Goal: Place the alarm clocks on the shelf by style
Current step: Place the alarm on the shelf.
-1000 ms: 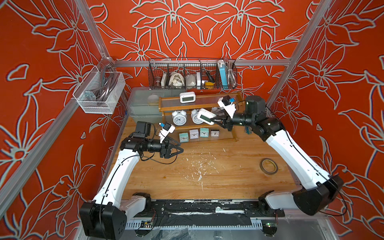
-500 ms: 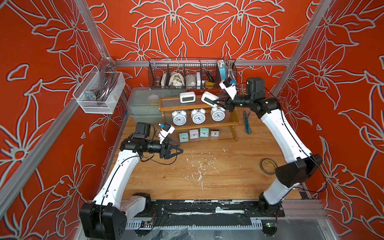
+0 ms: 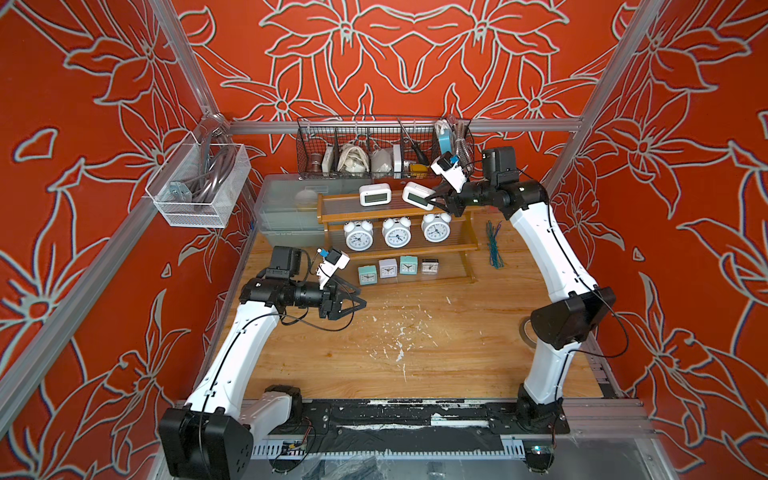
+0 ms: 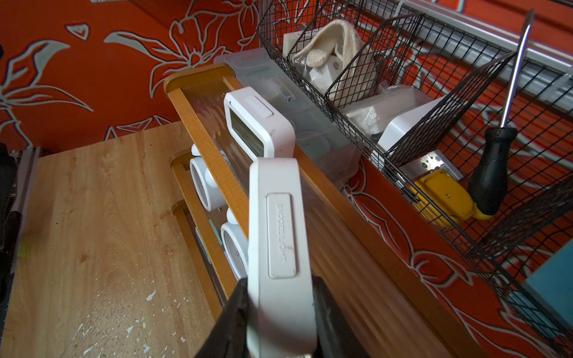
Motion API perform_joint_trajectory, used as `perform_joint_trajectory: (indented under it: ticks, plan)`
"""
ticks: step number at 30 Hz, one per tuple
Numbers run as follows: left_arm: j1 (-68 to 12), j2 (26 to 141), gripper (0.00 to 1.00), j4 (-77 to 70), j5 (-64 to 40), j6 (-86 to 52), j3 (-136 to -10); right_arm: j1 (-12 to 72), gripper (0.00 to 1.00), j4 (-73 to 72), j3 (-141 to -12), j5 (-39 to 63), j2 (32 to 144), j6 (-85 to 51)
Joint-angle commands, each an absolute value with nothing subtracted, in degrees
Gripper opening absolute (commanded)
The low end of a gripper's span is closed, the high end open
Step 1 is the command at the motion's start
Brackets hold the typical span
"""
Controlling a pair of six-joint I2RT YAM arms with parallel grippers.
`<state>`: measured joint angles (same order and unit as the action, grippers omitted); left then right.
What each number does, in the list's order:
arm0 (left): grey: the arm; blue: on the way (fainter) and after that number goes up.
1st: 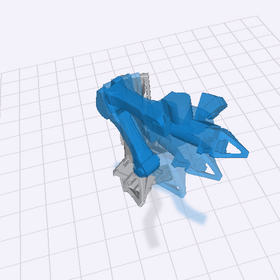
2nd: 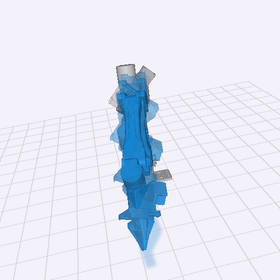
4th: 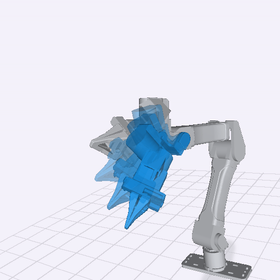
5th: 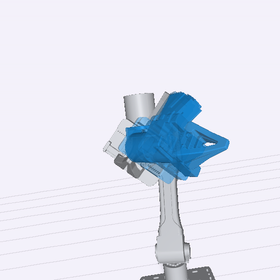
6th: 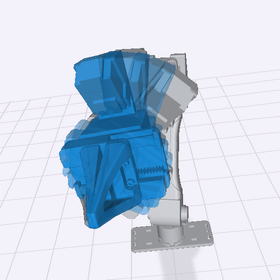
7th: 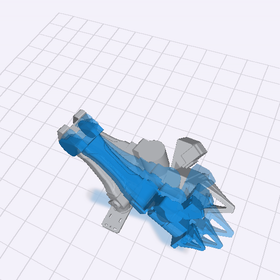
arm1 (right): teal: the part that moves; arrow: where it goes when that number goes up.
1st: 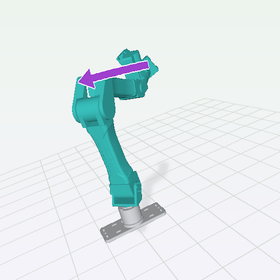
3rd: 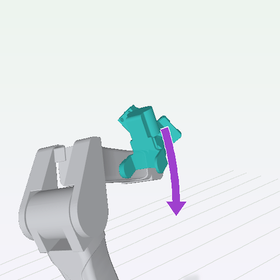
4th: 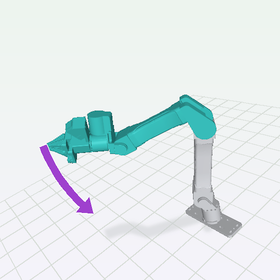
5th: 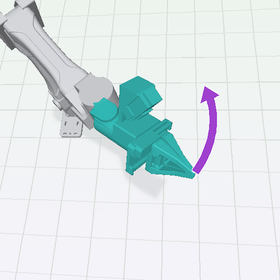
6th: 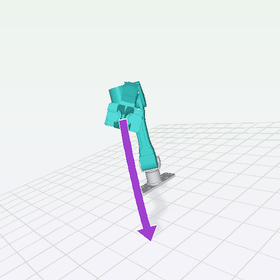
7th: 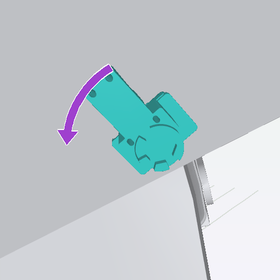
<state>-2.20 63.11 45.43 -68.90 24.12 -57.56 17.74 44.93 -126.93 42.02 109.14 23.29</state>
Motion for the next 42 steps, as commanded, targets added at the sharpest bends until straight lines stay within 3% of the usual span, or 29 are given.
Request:
perform_joint_trajectory:
  ticks: [1, 10, 27, 42]
  plan:
    - [-1.76, 62.36, 0.66, 45.35, -69.96, 24.26, -57.31, 16.79, 0.14, 46.73, -130.52, 42.17, 112.19, 25.75]
    - [-1.38, 62.67, 0.66, 45.16, -69.85, 24.25, -57.06, 16.05, 0.15, 48.63, -138.08, 42.43, 117.68, 25.62]
    - [-0.88, 63.02, 0.66, 44.92, -69.65, 24.5, -56.74, 14.66, 0.2, 47.02, -138.3, 44.59, 120.93, 25.23]
    - [-0.35, 62.98, 0.66, 45.16, -69.7, 24.89, -56.65, 14.22, 0.37, 46.26, -136.91, 48.33, 120.66, 25.58]
